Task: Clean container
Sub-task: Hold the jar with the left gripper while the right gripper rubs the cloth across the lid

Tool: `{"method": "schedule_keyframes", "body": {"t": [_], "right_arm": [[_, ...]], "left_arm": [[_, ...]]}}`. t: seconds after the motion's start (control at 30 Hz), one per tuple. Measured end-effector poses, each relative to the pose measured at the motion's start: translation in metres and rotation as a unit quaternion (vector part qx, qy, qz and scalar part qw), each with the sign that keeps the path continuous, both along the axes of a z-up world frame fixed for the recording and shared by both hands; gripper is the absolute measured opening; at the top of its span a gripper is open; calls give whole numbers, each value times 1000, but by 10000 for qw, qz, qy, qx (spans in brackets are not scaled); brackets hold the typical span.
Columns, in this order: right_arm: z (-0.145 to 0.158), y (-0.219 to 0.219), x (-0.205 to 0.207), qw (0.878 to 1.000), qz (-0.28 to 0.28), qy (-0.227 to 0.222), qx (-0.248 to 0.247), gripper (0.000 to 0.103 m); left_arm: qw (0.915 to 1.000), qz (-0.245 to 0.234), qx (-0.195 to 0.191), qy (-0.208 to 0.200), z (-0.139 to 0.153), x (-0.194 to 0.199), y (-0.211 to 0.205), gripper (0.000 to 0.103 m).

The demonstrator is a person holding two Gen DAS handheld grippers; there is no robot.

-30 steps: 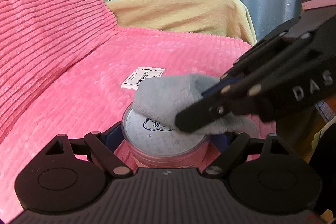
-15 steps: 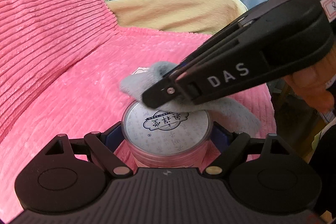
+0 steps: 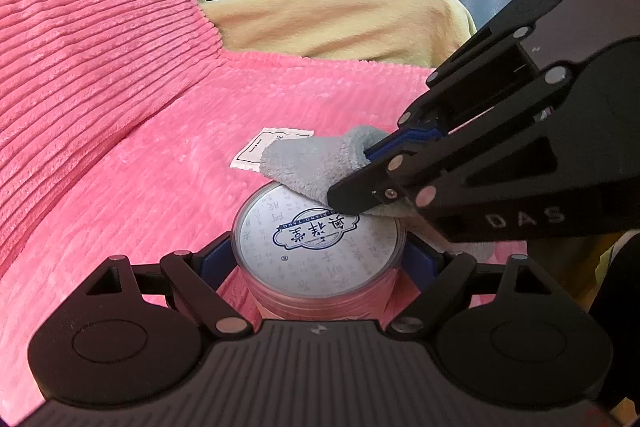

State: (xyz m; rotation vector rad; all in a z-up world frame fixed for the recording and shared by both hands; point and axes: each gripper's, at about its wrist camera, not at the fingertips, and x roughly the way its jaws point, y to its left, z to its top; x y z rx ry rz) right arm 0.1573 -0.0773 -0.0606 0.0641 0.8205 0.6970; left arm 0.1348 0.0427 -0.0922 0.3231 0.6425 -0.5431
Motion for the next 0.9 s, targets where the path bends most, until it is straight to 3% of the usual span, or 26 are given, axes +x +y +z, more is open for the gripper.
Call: {"method": "schedule_keyframes", "body": {"t": [0.7,0.9], "right_arm": [[2,1,-5,9996,-242,145,-15,3],[-7,-8,17,9987,-343,155,355,1]], "left_arm": [[10000,3,-86,-2,0,0,2,86],[10000,-7,-82,-1,0,0,2,86]]}}
